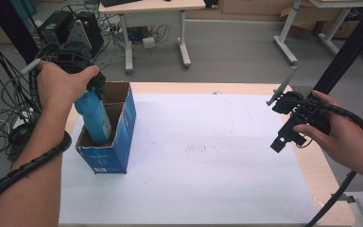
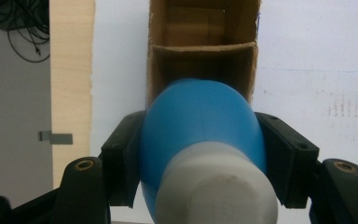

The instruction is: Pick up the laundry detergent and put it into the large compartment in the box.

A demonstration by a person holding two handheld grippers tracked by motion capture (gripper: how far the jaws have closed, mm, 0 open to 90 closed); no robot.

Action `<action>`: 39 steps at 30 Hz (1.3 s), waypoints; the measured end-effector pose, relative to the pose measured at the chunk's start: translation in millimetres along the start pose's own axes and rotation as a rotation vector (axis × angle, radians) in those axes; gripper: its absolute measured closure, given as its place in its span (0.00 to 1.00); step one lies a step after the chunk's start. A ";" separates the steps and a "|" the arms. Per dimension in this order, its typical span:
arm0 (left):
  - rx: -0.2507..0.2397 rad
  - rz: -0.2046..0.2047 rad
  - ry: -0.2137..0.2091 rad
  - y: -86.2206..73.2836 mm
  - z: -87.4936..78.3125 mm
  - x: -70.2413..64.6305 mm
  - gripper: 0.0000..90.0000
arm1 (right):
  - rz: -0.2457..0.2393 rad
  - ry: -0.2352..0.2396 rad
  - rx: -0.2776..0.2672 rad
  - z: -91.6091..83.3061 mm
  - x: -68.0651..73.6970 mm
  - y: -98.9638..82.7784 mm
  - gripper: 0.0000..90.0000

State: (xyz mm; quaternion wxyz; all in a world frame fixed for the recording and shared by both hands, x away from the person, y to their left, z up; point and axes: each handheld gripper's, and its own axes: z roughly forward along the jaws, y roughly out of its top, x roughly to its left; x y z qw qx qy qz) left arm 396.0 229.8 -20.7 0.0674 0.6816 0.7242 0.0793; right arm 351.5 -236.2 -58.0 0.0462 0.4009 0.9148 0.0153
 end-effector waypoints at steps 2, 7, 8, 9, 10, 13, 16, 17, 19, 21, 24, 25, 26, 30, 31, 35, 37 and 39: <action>0.004 0.005 0.000 -1.1 5.6 0.0 0.42 | 0.000 0.001 -0.002 0.1 0.6 -0.7 0.06; 0.014 0.012 -0.003 -3.2 19.5 -0.8 0.42 | -0.008 0.004 0.001 1.3 1.9 -0.9 0.06; 0.016 0.012 -0.003 -3.7 22.0 -0.7 0.42 | -0.005 0.005 0.001 1.8 2.2 -0.8 0.06; 0.018 0.014 -0.005 -3.8 24.2 -0.5 0.42 | -0.008 0.006 0.002 2.1 2.0 -0.9 0.06; 0.020 0.017 -0.006 -4.2 26.4 -0.2 0.42 | -0.007 0.005 0.002 2.3 2.1 -1.0 0.06; 0.019 0.021 -0.001 -5.8 32.9 -1.4 0.42 | -0.005 0.004 0.003 2.1 2.3 -1.1 0.06; 0.022 0.028 0.012 -7.1 40.0 -4.4 0.42 | -0.007 0.004 0.005 2.5 2.7 -0.8 0.06; 0.023 0.030 0.014 -7.5 42.3 -4.7 0.42 | -0.007 0.004 0.005 3.2 3.2 -0.7 0.06; 0.026 0.030 0.014 -7.8 46.0 -4.6 0.42 | -0.008 0.004 0.007 3.5 3.2 -0.3 0.06; 0.027 0.030 0.012 -8.6 50.1 -4.1 0.42 | -0.008 0.004 0.006 4.1 3.6 -0.2 0.06; 0.030 0.026 0.007 -9.1 56.5 -4.1 0.42 | -0.009 0.007 0.008 4.4 2.7 0.0 0.06; 0.034 0.028 0.006 -8.6 58.3 -4.2 0.42 | -0.009 0.006 0.006 4.7 2.8 0.1 0.06; 0.036 0.028 0.006 -8.5 60.3 -4.5 0.42 | -0.009 0.006 0.006 4.7 2.8 0.1 0.06; 0.044 0.028 0.005 -8.2 68.5 -4.6 0.42 | -0.009 0.009 0.007 5.5 2.6 0.6 0.06; 0.046 0.030 0.007 -8.2 70.7 -4.8 0.42 | -0.007 0.009 0.006 6.1 2.5 0.5 0.06; 0.052 0.029 0.010 -8.1 77.7 -5.2 0.42 | -0.002 0.010 0.012 7.7 0.6 0.8 0.06; 0.056 0.030 0.008 -7.3 79.8 -5.0 0.42 | -0.005 0.011 0.010 8.3 -0.2 0.5 0.06; 0.056 0.032 0.005 -6.8 82.0 -5.2 0.42 | -0.004 0.011 0.009 8.3 -0.4 0.3 0.06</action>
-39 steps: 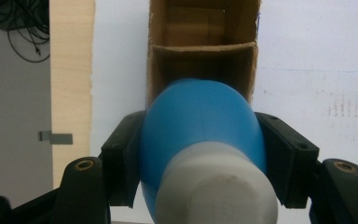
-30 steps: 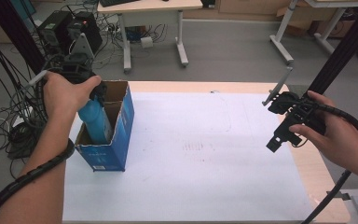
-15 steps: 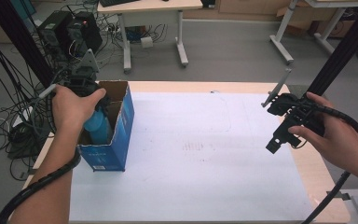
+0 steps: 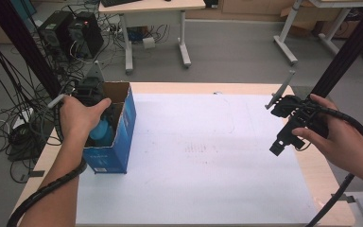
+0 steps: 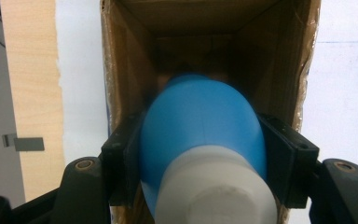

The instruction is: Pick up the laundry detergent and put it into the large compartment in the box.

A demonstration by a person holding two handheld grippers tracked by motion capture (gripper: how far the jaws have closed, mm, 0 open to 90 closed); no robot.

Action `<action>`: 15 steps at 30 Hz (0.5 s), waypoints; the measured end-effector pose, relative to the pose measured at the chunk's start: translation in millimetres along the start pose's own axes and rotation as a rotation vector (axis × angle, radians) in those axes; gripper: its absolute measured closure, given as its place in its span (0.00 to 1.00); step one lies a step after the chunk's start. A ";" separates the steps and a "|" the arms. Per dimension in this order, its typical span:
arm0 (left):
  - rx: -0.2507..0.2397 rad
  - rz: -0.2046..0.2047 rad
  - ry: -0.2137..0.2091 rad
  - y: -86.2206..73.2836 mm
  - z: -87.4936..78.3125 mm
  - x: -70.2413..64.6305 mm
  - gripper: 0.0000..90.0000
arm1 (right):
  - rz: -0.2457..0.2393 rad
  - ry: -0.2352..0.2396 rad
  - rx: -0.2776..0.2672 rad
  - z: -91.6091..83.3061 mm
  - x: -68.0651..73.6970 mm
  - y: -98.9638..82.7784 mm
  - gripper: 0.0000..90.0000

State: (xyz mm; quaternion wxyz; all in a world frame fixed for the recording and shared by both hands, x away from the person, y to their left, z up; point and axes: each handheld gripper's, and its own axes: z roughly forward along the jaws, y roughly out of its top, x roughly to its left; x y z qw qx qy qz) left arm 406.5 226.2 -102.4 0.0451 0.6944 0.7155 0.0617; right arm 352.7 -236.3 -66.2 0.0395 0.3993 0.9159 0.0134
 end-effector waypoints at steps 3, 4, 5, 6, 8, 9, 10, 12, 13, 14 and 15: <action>0.002 0.003 0.002 0.9 1.7 -0.8 0.42 | 0.004 0.002 0.002 0.2 -0.2 0.4 0.06; 0.002 0.003 0.004 1.3 2.8 -1.5 0.42 | 0.003 0.004 0.002 0.9 -0.8 0.3 0.06; 0.004 0.006 0.007 1.8 4.2 -1.9 0.42 | 0.003 0.004 0.003 1.3 -1.1 0.3 0.06; 0.007 0.006 0.007 2.3 5.2 -2.0 0.42 | 0.003 0.005 0.004 2.0 -1.6 0.4 0.06; 0.010 0.005 0.008 2.7 7.8 -1.7 0.42 | 0.006 0.006 0.005 3.0 -2.5 0.0 0.06; 0.011 0.006 0.009 2.8 8.8 -1.6 0.42 | 0.007 0.005 0.007 3.2 -2.8 0.0 0.06; 0.017 0.005 0.009 3.6 10.2 -1.4 0.42 | 0.008 0.006 0.006 3.5 -3.2 -0.3 0.06; 0.026 0.008 0.019 5.1 14.7 -3.1 0.42 | 0.012 0.005 0.007 4.0 -4.1 -0.5 0.06; 0.026 0.008 0.019 5.1 14.7 -3.1 0.42 | 0.012 0.005 0.007 4.0 -4.1 -0.5 0.06; 0.027 0.009 0.023 5.4 16.0 -3.6 0.42 | 0.012 0.005 0.008 4.2 -4.4 -0.3 0.06; 0.026 0.007 0.022 5.2 17.3 -3.6 0.42 | 0.012 0.007 0.009 4.4 -4.7 -0.1 0.06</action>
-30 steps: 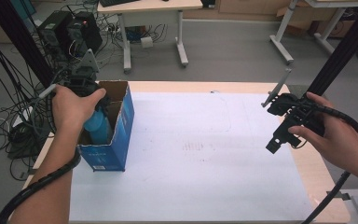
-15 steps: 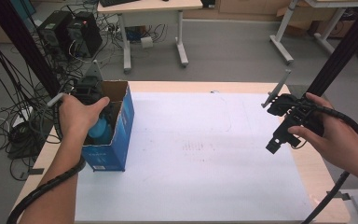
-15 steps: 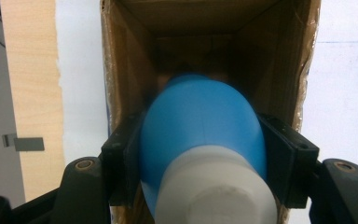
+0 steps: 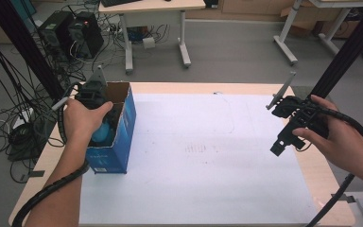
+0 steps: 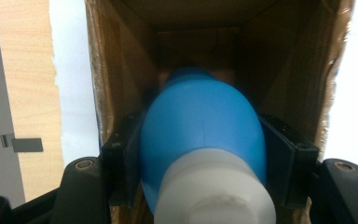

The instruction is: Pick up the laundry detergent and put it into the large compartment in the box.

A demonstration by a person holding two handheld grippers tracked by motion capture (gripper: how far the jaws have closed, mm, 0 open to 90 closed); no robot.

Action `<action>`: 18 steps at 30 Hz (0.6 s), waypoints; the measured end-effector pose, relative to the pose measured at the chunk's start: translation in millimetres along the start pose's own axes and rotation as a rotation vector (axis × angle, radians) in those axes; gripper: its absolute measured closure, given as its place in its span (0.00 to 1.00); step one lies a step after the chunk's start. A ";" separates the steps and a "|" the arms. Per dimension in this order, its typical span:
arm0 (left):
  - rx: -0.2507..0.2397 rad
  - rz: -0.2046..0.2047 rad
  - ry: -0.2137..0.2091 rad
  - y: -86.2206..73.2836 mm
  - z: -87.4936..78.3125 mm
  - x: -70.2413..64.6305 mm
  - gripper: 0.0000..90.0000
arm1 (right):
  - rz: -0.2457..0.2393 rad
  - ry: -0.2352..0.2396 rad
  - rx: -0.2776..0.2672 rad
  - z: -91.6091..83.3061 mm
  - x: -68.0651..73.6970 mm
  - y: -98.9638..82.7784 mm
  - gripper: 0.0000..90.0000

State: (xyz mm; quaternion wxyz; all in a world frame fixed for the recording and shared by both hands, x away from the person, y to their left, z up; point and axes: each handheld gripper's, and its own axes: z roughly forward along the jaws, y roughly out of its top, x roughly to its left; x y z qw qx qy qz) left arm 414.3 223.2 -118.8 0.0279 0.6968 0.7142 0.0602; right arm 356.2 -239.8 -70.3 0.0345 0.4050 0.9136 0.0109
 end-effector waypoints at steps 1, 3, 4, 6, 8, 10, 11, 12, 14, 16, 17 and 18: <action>0.005 0.003 0.001 0.8 1.1 0.1 0.42 | 0.000 -0.001 0.001 0.2 0.1 0.3 0.06; 0.007 0.005 -0.002 1.0 3.2 1.7 0.42 | 0.001 -0.001 0.001 0.6 0.0 0.7 0.06; 0.002 0.001 -0.005 0.3 3.5 2.6 0.42 | 0.001 -0.001 0.001 0.6 0.0 0.7 0.06; 0.002 0.001 -0.005 0.8 3.5 3.3 0.42 | 0.000 -0.002 0.004 1.1 0.2 1.7 0.06; -0.001 0.003 -0.006 0.7 4.3 2.9 0.42 | -0.001 -0.002 0.005 1.5 0.5 2.6 0.06; -0.004 0.003 -0.006 0.6 4.6 3.3 0.42 | -0.002 -0.001 0.005 1.9 1.4 3.5 0.06; -0.007 0.003 -0.005 0.4 4.9 3.4 0.42 | -0.003 -0.001 0.006 2.1 1.8 4.2 0.06; -0.009 0.002 -0.007 0.3 5.1 3.7 0.42 | -0.007 -0.002 0.008 2.4 2.2 4.8 0.06; -0.011 0.003 -0.008 0.3 5.4 4.6 0.42 | -0.005 -0.001 0.010 2.7 2.7 5.8 0.06; -0.013 0.001 -0.009 0.0 5.7 5.1 0.42 | -0.006 -0.002 0.012 3.0 3.2 6.6 0.06; -0.013 0.002 -0.009 0.1 5.8 5.2 0.42 | -0.007 -0.002 0.013 2.9 3.3 7.1 0.06; -0.013 0.002 -0.010 0.2 6.0 5.4 0.42 | -0.007 -0.002 0.013 2.9 3.3 7.1 0.06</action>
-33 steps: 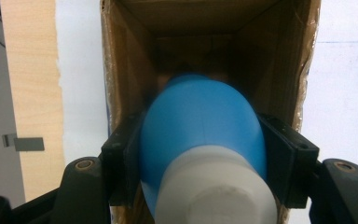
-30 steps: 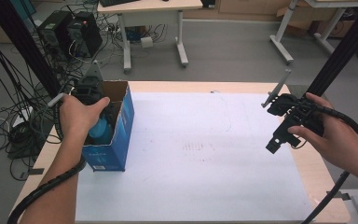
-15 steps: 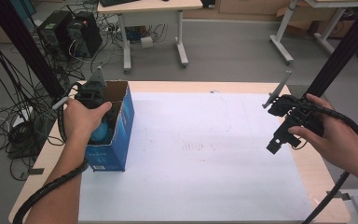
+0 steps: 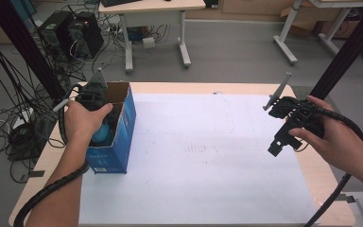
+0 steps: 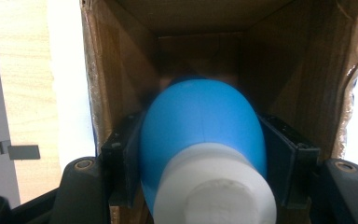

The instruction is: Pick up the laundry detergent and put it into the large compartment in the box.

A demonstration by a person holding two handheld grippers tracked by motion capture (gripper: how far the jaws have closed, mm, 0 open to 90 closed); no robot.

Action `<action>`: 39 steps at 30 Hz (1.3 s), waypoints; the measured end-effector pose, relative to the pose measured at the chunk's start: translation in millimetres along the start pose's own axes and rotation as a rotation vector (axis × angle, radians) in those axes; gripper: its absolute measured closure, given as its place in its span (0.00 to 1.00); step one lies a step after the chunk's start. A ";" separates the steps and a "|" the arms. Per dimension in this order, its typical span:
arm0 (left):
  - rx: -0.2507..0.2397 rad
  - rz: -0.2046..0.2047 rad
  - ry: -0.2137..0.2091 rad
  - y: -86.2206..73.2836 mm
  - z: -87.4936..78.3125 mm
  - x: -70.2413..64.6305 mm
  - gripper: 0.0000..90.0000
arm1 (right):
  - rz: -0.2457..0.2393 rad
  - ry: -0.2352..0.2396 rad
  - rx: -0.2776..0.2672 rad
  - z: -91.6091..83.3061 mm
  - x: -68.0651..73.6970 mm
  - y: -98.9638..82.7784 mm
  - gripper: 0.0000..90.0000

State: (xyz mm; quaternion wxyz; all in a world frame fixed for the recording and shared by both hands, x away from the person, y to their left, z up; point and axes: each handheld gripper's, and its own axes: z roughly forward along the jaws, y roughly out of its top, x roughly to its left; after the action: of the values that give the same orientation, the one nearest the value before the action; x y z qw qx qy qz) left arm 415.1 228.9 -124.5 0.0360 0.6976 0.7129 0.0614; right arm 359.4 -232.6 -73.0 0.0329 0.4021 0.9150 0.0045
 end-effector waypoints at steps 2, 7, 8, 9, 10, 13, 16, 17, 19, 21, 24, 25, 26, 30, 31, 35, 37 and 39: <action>0.003 0.001 0.001 0.6 0.0 -0.3 0.42 | 0.003 -0.002 -0.001 -0.1 0.9 0.1 0.06; 0.001 0.000 0.006 0.6 0.3 -2.0 0.42 | 0.000 -0.002 0.001 0.5 2.0 0.9 0.06; 0.002 -0.001 0.007 0.6 0.3 -2.4 0.42 | 0.000 -0.002 0.001 0.5 2.0 0.9 0.06; 0.003 0.000 0.008 0.8 0.2 -2.5 0.41 | 0.000 -0.002 0.000 0.8 1.8 0.3 0.06; 0.004 -0.001 0.007 0.9 0.1 -2.4 0.41 | 0.000 -0.002 0.000 0.8 1.8 0.3 0.06; 0.005 -0.009 0.002 0.8 -0.7 -1.0 0.41 | 0.003 -0.001 0.002 1.0 1.7 0.2 0.06; 0.009 -0.014 -0.002 1.0 -1.8 0.1 0.40 | 0.000 -0.001 0.000 0.4 1.9 0.0 0.06; 0.008 -0.016 -0.002 0.7 -2.1 0.0 0.40 | 0.000 -0.002 0.000 0.3 2.3 0.3 0.06; 0.005 -0.019 -0.001 -0.5 -3.6 0.4 0.40 | -0.001 -0.001 0.000 0.4 2.9 0.6 0.06; 0.004 -0.020 -0.002 -0.9 -4.1 1.0 0.39 | -0.006 0.000 0.002 0.3 3.1 1.0 0.06; 0.002 -0.023 -0.006 -2.4 -6.8 3.1 0.39 | -0.007 -0.002 0.000 0.3 3.5 1.0 0.06; 0.000 -0.023 -0.009 -3.3 -7.8 3.9 0.39 | -0.008 -0.001 0.000 0.1 3.6 1.0 0.06; -0.002 -0.023 -0.008 -4.0 -8.9 3.7 0.39 | -0.007 -0.003 0.001 -0.2 3.9 1.2 0.06; -0.004 -0.015 -0.008 -5.6 -13.7 2.1 0.37 | -0.009 -0.002 -0.002 -0.8 5.5 1.2 0.06; -0.007 -0.017 -0.009 -6.3 -14.8 1.8 0.36 | -0.012 -0.004 -0.002 -1.0 6.3 1.3 0.06; -0.014 -0.014 -0.006 -9.4 -19.6 0.9 0.34 | -0.013 -0.004 -0.007 -2.6 7.5 0.0 0.06; -0.022 -0.015 -0.009 -11.6 -22.5 1.6 0.33 | -0.012 -0.006 -0.009 -3.0 8.0 -0.5 0.06; -0.027 -0.013 -0.010 -13.4 -25.6 0.7 0.31 | -0.011 -0.007 -0.009 -3.7 8.8 -1.2 0.06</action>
State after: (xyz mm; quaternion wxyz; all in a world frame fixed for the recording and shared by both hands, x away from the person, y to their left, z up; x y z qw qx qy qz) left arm 398.3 228.4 -101.0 0.0495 0.6928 0.7163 0.0670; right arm 352.3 -226.9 -69.8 0.0382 0.3970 0.9170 0.0071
